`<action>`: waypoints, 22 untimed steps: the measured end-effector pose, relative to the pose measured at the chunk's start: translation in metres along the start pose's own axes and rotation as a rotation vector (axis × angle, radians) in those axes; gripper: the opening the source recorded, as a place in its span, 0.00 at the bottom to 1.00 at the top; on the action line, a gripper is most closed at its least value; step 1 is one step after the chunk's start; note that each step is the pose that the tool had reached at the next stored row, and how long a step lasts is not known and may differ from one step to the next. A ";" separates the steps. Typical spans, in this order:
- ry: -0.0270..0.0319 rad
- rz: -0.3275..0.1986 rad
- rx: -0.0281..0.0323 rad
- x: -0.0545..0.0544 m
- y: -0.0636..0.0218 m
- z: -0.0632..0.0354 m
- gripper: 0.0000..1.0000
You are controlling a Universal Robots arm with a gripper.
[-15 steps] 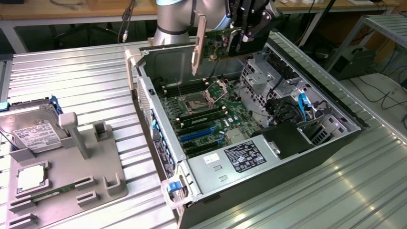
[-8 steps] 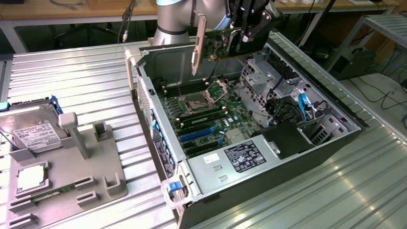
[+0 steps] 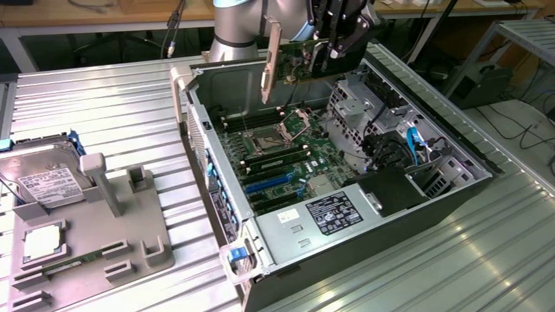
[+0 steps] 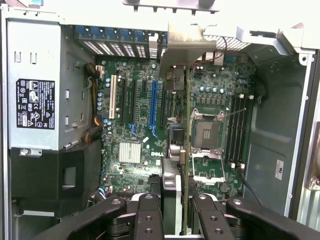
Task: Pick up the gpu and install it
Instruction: 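Insert the gpu into the slot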
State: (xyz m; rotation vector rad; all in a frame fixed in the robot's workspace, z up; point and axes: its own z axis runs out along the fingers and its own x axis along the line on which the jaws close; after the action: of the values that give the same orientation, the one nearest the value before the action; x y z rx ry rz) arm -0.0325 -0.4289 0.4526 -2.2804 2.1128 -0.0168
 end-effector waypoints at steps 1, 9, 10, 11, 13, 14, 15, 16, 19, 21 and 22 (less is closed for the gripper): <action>0.0000 0.000 0.0000 0.000 0.0001 0.0011 0.29; 0.0000 0.000 -0.0001 0.000 0.0000 0.0063 0.29; 0.0000 0.000 -0.0001 0.000 0.0000 0.0069 0.29; 0.0000 0.000 -0.0001 0.000 0.0000 0.0076 0.29; 0.0000 0.000 -0.0001 0.000 0.0000 0.0088 0.29; 0.0001 0.000 -0.0002 0.000 0.0000 0.0093 0.29; 0.0000 0.000 -0.0001 0.000 0.0001 0.0098 0.29; 0.0000 0.000 -0.0001 0.000 0.0001 0.0103 0.29; 0.0001 0.000 -0.0001 0.000 0.0001 0.0117 0.29; 0.0001 0.000 -0.0001 0.000 0.0001 0.0130 0.29; 0.0000 0.000 -0.0001 0.000 0.0002 0.0137 0.29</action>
State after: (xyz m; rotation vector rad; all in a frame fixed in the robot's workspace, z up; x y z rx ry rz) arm -0.0323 -0.4289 0.4389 -2.2805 2.1128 -0.0168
